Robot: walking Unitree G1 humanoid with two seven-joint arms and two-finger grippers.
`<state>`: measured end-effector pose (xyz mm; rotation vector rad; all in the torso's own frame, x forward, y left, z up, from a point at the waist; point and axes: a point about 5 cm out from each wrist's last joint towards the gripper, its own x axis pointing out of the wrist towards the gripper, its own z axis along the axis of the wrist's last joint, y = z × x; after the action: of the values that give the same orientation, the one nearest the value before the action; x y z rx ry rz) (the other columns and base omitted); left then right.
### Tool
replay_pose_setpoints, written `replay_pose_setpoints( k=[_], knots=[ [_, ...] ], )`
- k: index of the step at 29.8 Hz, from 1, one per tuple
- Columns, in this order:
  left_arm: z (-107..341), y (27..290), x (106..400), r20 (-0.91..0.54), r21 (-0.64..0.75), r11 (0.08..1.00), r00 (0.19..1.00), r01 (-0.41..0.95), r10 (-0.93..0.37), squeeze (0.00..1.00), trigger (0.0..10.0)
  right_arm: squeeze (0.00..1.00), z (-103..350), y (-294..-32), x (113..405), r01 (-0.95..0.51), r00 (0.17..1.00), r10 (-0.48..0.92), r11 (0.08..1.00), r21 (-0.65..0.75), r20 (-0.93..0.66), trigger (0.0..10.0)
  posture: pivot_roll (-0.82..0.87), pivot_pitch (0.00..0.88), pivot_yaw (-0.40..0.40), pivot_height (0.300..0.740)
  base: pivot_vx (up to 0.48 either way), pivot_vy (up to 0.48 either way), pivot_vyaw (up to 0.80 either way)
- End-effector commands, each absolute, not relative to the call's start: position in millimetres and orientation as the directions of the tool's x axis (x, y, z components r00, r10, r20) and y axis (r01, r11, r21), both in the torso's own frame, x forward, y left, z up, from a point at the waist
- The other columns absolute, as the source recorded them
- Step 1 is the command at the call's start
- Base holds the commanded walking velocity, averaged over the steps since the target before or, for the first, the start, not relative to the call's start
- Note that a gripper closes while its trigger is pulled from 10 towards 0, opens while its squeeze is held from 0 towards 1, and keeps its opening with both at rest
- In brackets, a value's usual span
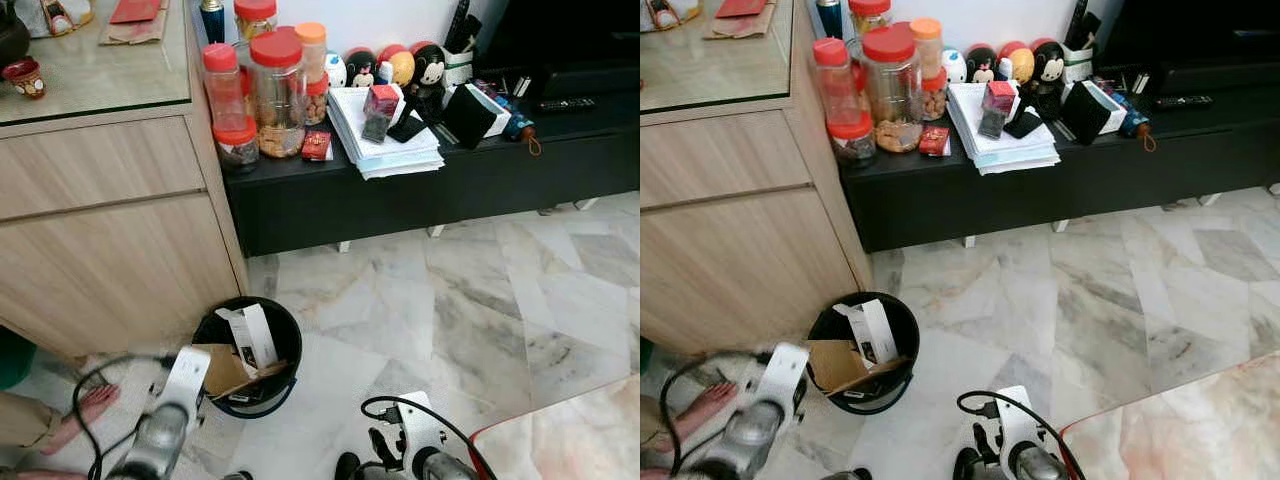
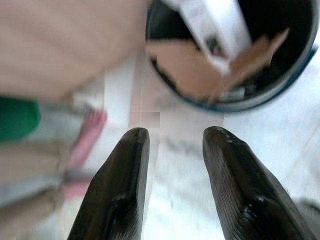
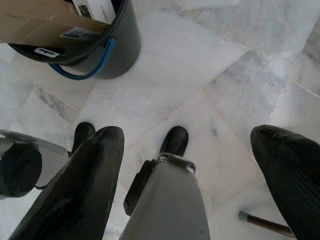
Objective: Picking trash to rubbish bin
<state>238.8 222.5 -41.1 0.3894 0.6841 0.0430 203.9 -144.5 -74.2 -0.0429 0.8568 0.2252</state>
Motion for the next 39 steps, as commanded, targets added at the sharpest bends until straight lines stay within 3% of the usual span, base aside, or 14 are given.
replay_pose_setpoints(
  k=[1, 2, 3, 4, 10, 23, 39],
  knots=[
    [-43, 227, 235, -0.619, 0.373, 0.925, 0.762, 0.073, 0.189, 0.0, 10.0, 0.0, -78, -146, 197, -0.213, 0.612, 0.173, 0.976, 0.05, -0.771, 10.0, 0.13, 0.196, -0.061, 0.74, 0.0, 0.0, 0.0],
    [-57, 235, 210, -0.661, 0.367, 0.93, 0.705, 0.008, 0.255, 0.0, 10.0, 0.0, -79, -147, 195, -0.208, 0.608, 0.172, 0.977, 0.054, -0.775, 10.0, 0.13, 0.191, -0.058, 0.74, 0.0, 0.0, 0.0],
    [-57, 235, 210, -0.661, 0.367, 0.93, 0.705, 0.008, 0.255, 0.0, 10.0, 0.0, -79, -147, 195, -0.208, 0.608, 0.172, 0.977, 0.054, -0.775, 10.0, 0.13, 0.191, -0.058, 0.74, 0.0, 0.0, 0.0],
    [-68, 240, 190, -0.695, 0.375, 0.926, 0.653, -0.028, 0.302, 0.0, 10.0, 0.0, -80, -147, 193, -0.207, 0.604, 0.171, 0.977, 0.054, -0.778, 10.0, 0.13, 0.19, -0.057, 0.74, 0.0, 0.0, 0.0],
    [-86, 240, 150, -0.764, 0.367, 0.928, 0.551, -0.055, 0.335, 0.0, 10.0, 0.0, -81, -147, 192, -0.207, 0.6, 0.17, 0.977, 0.054, -0.782, 10.0, 0.13, 0.184, -0.053, 0.74, 0.0, 0.0, 0.0],
    [-80, 249, 156, -0.723, 0.381, 0.917, 0.581, -0.116, 0.373, 0.0, 10.0, 0.0, -81, -146, 192, -0.22, 0.595, 0.173, 0.974, 0.047, -0.785, 10.0, 0.14, 0.164, -0.047, 0.74, 0.0, 0.0, 0.0],
    [-80, 250, 155, -0.729, 0.384, 0.917, 0.576, -0.104, 0.371, 0.0, 10.0, 0.0, -82, -144, 190, -0.224, 0.59, 0.176, 0.973, 0.049, -0.788, 10.0, 0.14, 0.149, -0.042, 0.74, 0.0, 0.467, 0.0]
  ],
)
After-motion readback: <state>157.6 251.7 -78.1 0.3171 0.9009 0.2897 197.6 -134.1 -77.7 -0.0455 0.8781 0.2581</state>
